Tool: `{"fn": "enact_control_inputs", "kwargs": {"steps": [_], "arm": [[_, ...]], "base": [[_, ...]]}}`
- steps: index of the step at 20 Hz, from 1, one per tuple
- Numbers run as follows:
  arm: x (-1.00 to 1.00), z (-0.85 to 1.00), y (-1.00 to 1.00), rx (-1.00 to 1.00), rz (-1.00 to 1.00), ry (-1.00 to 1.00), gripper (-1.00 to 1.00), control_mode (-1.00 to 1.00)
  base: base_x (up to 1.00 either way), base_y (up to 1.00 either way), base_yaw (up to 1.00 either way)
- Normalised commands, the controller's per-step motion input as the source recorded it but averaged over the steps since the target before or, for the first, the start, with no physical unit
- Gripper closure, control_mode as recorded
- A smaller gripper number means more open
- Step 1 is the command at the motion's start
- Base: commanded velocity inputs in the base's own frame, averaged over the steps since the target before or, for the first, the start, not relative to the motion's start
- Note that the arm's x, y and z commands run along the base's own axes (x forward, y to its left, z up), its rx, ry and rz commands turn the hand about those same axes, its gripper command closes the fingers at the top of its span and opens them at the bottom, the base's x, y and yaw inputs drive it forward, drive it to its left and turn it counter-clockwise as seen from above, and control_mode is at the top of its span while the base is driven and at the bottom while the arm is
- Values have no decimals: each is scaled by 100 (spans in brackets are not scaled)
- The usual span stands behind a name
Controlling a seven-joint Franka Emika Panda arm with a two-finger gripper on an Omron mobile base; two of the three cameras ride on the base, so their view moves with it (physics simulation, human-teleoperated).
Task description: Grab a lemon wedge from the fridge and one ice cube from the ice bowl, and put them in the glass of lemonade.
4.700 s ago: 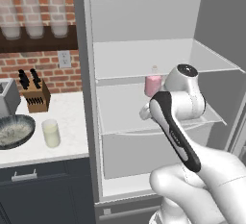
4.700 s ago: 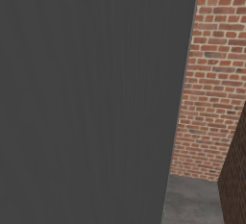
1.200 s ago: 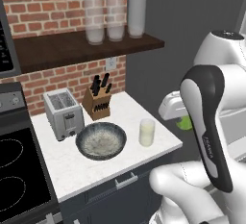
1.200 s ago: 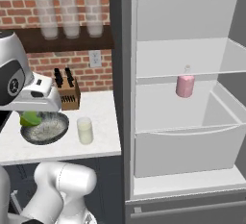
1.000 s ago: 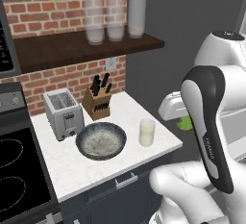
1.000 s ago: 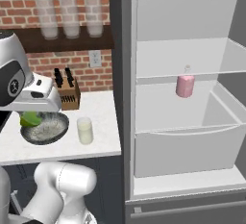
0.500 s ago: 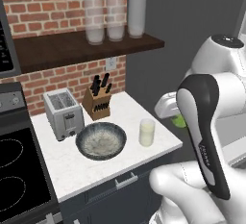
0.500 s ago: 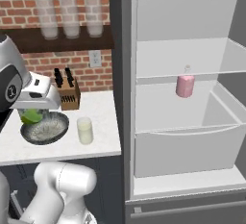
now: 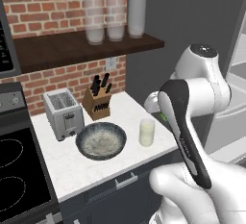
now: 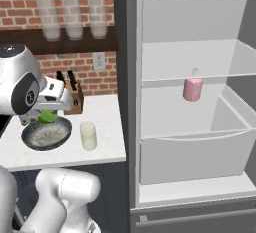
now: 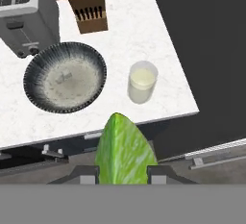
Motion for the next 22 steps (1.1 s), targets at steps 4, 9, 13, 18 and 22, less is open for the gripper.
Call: {"fn": "enact_control_inputs", "kwargs": {"steps": [4, 9, 13, 18, 22], "arm": [[85, -61, 0, 0, 0, 2, 100, -100], [37, -40, 0, -5, 0, 13, 100, -100], [10, -45, 0, 0, 0, 2, 100, -100], [19, -11, 0, 0, 0, 0, 100, -100], [49, -4, 0, 0, 0, 6, 100, -100]], "base": [[0, 0, 0], [0, 0, 0], [0, 0, 0], [0, 0, 0], [0, 0, 0]]}}
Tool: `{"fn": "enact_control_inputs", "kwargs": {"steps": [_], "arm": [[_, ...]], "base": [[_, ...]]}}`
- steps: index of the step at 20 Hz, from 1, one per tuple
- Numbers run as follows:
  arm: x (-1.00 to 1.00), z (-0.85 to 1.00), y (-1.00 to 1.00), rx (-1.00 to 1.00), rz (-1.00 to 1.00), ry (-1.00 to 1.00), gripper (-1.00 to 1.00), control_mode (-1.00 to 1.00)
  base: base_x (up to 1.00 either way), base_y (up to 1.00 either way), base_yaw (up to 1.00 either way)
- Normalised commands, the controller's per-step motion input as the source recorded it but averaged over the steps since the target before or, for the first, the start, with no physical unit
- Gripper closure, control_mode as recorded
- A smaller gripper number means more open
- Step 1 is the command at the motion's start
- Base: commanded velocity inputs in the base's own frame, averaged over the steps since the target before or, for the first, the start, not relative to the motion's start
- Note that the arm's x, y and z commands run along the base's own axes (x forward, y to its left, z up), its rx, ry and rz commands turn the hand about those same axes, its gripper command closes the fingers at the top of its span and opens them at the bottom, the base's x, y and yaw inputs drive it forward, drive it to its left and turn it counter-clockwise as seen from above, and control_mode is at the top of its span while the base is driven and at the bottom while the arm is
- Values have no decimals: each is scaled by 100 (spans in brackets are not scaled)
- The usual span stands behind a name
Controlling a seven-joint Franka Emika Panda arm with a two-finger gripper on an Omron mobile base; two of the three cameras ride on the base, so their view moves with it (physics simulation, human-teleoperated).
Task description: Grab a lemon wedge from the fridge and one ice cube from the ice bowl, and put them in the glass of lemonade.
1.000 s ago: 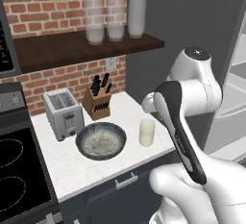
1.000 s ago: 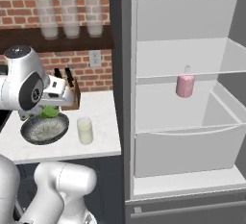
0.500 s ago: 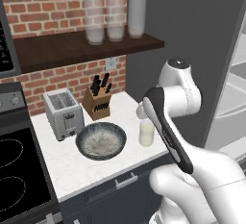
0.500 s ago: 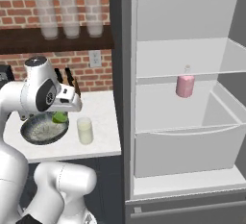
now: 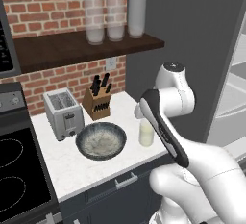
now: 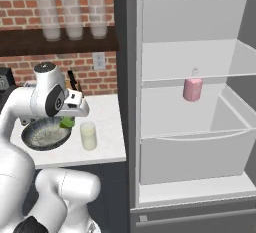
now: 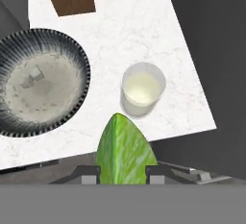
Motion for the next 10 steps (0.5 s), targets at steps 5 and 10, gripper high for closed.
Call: {"fn": "enact_control_inputs", "kwargs": {"steps": [5, 10], "arm": [[47, 0, 0, 0, 0, 2, 100, -100], [43, -3, 0, 0, 0, 4, 100, -100]], "base": [[0, 0, 0], [0, 0, 0]]}}
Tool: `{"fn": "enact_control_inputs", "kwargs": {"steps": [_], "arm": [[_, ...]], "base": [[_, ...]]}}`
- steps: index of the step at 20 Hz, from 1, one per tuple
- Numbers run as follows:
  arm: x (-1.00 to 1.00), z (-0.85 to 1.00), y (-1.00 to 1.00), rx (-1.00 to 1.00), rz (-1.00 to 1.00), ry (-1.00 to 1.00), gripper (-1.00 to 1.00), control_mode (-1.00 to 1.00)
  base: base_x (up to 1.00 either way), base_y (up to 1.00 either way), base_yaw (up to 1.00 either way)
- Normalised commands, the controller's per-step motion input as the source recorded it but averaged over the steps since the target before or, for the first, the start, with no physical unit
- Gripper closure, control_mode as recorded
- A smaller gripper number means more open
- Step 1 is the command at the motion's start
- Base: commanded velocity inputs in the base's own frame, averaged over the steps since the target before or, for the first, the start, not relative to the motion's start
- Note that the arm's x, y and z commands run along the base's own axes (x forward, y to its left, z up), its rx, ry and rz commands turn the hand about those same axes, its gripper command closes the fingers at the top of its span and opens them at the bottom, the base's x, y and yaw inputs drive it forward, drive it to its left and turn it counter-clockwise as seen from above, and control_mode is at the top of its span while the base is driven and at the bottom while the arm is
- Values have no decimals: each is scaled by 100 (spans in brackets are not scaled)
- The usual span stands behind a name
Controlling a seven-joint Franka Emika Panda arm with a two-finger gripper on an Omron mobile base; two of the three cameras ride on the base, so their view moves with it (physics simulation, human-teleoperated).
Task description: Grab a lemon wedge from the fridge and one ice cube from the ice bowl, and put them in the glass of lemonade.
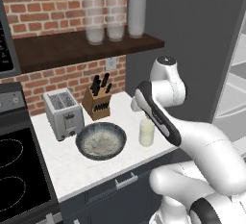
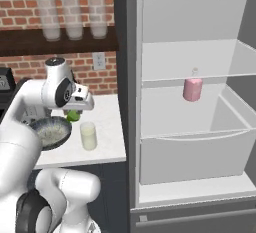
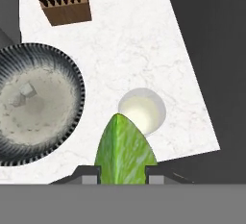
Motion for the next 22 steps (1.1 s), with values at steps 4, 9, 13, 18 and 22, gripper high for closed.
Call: {"fn": "enact_control_inputs", "kwargs": {"steps": [4, 9, 13, 18, 22], "arm": [[6, -24, -1, 0, 0, 4, 100, -100], [19, -28, -4, 0, 0, 9, 100, -100], [6, -9, -5, 0, 0, 1, 100, -100], [3, -1, -9, 0, 0, 0, 100, -100], [4, -10, -8, 0, 0, 0, 100, -100]], "base": [[0, 0, 0], [0, 0, 0], [0, 0, 0], [0, 0, 0], [0, 0, 0]]}}
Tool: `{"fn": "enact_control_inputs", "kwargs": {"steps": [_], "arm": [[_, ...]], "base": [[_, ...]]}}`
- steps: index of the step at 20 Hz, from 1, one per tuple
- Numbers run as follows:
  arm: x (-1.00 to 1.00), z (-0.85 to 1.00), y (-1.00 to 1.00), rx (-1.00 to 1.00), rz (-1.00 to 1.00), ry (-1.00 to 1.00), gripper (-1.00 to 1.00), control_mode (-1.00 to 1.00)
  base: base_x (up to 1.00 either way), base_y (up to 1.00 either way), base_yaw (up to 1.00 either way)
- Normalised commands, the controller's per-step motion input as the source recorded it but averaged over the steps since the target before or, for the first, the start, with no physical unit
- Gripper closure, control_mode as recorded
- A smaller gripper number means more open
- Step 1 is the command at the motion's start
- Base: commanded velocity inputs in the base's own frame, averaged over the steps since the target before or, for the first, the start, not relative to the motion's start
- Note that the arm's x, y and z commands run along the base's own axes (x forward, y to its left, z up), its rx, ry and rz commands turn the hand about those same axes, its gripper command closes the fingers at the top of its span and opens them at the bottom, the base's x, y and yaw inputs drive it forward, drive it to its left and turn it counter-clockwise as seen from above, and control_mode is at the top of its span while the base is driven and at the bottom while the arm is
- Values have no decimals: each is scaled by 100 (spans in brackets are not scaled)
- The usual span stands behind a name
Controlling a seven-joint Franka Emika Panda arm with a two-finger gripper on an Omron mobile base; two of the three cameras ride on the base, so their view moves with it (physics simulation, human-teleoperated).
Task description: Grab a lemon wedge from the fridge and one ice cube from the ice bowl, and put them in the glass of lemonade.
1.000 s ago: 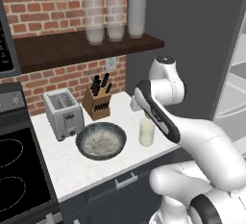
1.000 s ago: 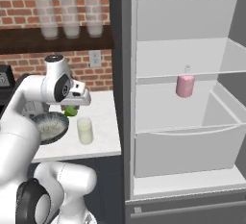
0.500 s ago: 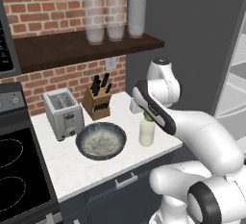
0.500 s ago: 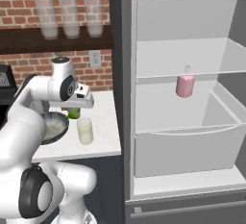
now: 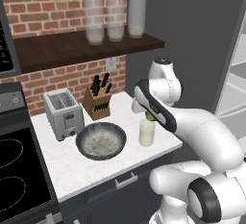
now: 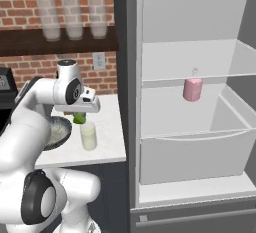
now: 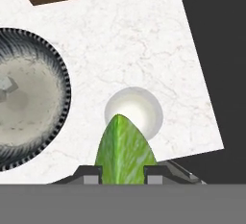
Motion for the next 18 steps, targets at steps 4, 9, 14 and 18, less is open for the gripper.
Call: {"fn": "enact_control_inputs", "kwargs": {"steps": [4, 9, 14, 18], "arm": [[0, -5, -3, 0, 0, 0, 100, -100], [0, -9, -1, 0, 0, 1, 100, -100], [0, -1, 0, 0, 0, 0, 100, -100], [0, -1, 0, 0, 0, 0, 100, -100]], "base": [[0, 0, 0], [0, 0, 0], [0, 0, 0], [0, 0, 0]]}}
